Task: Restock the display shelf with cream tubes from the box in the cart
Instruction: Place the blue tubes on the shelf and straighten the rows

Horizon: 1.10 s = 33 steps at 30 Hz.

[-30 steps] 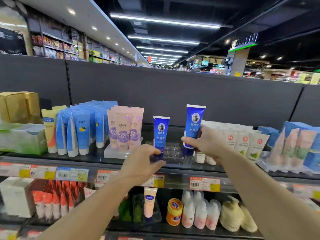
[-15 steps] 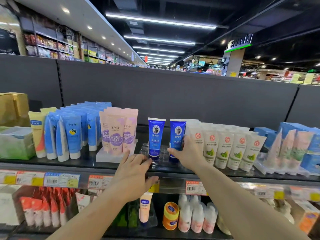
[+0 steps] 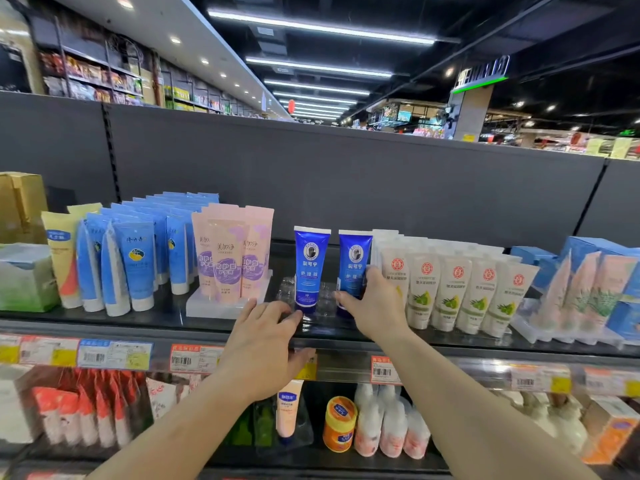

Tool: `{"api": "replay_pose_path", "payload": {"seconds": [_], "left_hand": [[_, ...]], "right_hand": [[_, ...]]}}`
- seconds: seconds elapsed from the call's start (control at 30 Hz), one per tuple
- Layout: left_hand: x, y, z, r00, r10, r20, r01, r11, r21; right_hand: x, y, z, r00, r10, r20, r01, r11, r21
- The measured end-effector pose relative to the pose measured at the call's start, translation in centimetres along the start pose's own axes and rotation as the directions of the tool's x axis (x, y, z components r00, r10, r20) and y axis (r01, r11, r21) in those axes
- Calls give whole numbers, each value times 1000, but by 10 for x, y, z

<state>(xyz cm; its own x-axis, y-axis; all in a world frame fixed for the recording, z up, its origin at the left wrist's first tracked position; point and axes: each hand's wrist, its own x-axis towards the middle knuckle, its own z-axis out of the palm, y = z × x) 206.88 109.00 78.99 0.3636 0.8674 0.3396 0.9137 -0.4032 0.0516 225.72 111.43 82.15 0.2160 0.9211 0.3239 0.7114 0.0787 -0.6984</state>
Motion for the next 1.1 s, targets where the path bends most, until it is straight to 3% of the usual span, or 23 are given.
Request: {"api": "replay_pose_path", "payload": {"seconds": [0.27, 0.53, 1.1], "left_hand": [[-1, 1, 0, 1000, -1, -17, 1, 1000, -10], [-2, 0, -4, 1000, 1, 20, -1, 1000, 0], [2, -2, -1, 999, -20, 41, 20, 1000, -7]], "right_hand": [[-9, -3, 7, 997, 9, -76, -5, 999, 47], [-15, 0, 3, 999, 29, -16, -27, 993, 117], [-15, 6, 10, 1000, 1, -13, -1, 999, 40]]}}
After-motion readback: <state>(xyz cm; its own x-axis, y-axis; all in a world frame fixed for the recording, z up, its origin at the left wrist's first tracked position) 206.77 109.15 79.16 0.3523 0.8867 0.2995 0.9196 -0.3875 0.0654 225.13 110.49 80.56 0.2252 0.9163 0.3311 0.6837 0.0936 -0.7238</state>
